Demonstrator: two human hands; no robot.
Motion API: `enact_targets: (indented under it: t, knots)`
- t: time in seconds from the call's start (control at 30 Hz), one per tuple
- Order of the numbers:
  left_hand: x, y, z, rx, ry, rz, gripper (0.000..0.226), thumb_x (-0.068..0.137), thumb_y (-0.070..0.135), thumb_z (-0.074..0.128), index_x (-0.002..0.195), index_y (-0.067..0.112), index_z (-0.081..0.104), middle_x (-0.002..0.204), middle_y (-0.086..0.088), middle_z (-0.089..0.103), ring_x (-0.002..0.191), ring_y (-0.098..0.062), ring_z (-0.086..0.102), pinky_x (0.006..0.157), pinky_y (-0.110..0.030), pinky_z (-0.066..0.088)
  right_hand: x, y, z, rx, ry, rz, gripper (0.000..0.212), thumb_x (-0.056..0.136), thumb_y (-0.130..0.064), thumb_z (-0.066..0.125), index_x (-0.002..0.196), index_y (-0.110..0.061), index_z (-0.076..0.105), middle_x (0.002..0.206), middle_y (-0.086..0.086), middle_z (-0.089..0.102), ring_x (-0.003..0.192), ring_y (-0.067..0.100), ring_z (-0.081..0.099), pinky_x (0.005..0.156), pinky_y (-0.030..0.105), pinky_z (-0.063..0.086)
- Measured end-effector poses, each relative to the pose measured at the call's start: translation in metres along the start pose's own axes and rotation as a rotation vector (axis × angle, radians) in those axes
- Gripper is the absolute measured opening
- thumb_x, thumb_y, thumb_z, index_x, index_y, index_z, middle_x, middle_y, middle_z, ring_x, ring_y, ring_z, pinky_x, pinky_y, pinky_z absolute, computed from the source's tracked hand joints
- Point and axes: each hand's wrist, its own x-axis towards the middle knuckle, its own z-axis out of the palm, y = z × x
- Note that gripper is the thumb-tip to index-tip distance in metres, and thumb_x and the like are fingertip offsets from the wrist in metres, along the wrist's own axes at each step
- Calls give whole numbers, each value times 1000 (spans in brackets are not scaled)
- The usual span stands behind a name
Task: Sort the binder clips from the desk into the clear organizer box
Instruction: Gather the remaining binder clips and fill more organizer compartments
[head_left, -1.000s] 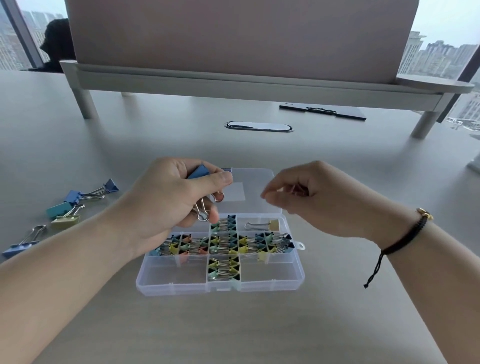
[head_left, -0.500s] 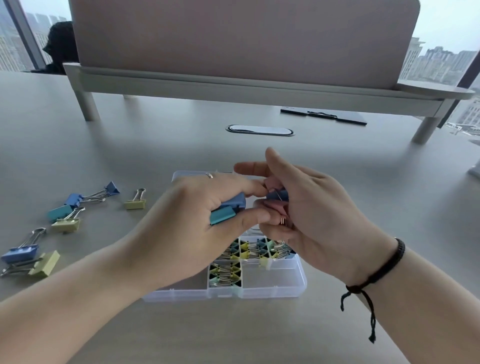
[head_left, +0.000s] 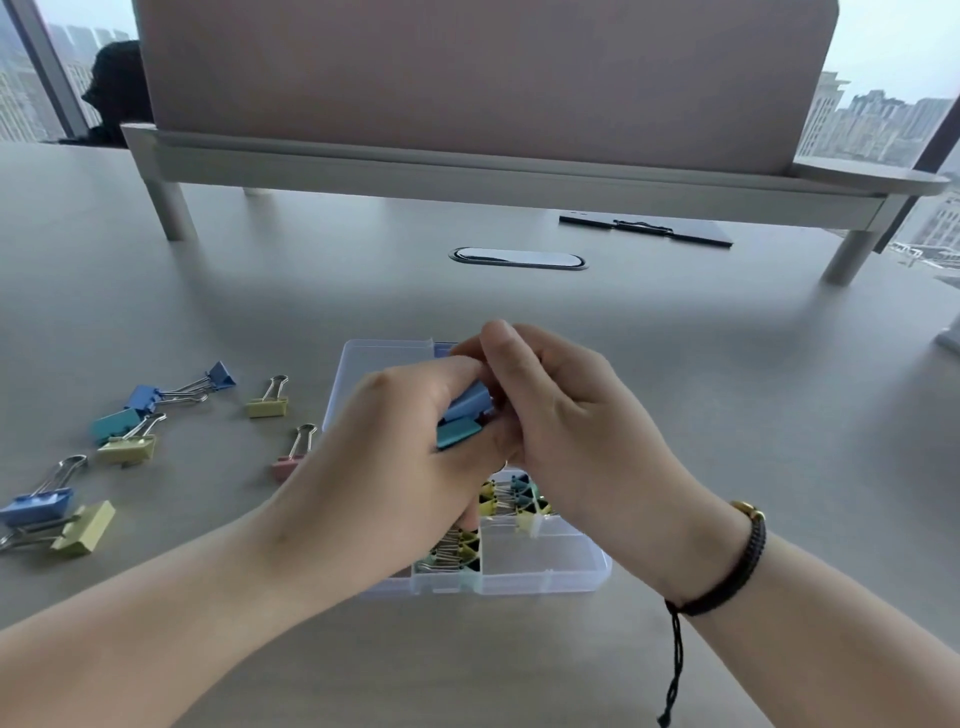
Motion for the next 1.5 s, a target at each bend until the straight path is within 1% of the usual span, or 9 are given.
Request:
enact_targets:
  t: [0.07, 0.17, 0.3, 0.57, 0.73, 0.93, 1.1, 1.3, 1.5]
  knots:
    - [2, -1, -1, -30, -4, -17, 5, 90, 26, 63, 89, 25, 68, 64, 5, 68, 42, -14, 63, 48, -25, 50, 1, -2, -1, 38, 2, -3, 42, 98, -44, 45, 90, -10, 69, 79, 17, 67, 69, 35, 60, 61, 45, 53]
    - [3, 1, -3, -127, -11, -39, 11, 85, 33, 68, 92, 24, 70, 77, 5, 73, 42, -20, 65, 50, -40, 56, 1, -8, -8, 331, 22, 178, 41, 103, -36, 45, 89, -3, 66, 71, 15, 58, 50, 19, 44, 40, 25, 34]
    - [-1, 7, -1, -164, -37, -34, 21, 79, 40, 67, 92, 25, 67, 71, 6, 73, 43, -18, 66, 51, -27, 55, 1, -10, -15, 564, 39, 336, 40, 102, -35, 47, 88, 0, 60, 63, 11, 49, 39, 15, 35, 32, 19, 24]
    - [9, 0, -14, -213, 147, -32, 24, 80, 37, 67, 97, 20, 69, 72, 4, 68, 40, -20, 64, 41, -13, 42, 12, -4, -32, 31, 142, 78, 34, 99, -31, 55, 81, -10, 74, 62, 5, 68, 39, 15, 38, 40, 21, 31]
    - [14, -7, -16, -243, 192, -97, 20, 84, 32, 67, 98, 16, 69, 68, 4, 66, 41, -26, 64, 37, -13, 39, 10, -8, -40, -2, -68, -11, 13, 90, -21, 68, 92, -16, 80, 41, -10, 40, 42, 16, 25, 45, 22, 24]
    - [15, -7, -15, -300, 196, -139, 20, 84, 35, 67, 93, 17, 70, 63, 4, 64, 41, -29, 63, 37, -14, 38, 9, -7, -38, -221, -49, -104, 14, 75, -17, 83, 88, -22, 79, 46, -24, 56, 45, -1, 47, 52, 7, 35]
    - [16, -9, -16, -300, 163, -171, 24, 82, 39, 66, 100, 23, 71, 64, 7, 66, 43, -28, 65, 39, -11, 38, 12, -7, -47, -278, -44, -74, 15, 74, -18, 84, 88, -21, 80, 41, -20, 50, 40, 2, 43, 47, 8, 31]
    - [19, -13, -18, -325, 189, -226, 39, 79, 42, 65, 113, 24, 68, 61, 9, 65, 43, -23, 64, 41, -9, 38, 11, -8, -59, -722, -256, 18, 8, 80, -25, 80, 85, -30, 78, 48, -32, 55, 43, -1, 48, 41, 8, 32]
    - [18, -13, -16, -297, 167, -230, 39, 76, 45, 65, 111, 27, 69, 64, 8, 67, 45, -26, 65, 40, -10, 38, 9, -6, -52, -765, -298, 11, 9, 81, -28, 79, 88, -32, 78, 53, -41, 51, 50, -11, 51, 44, 6, 35]
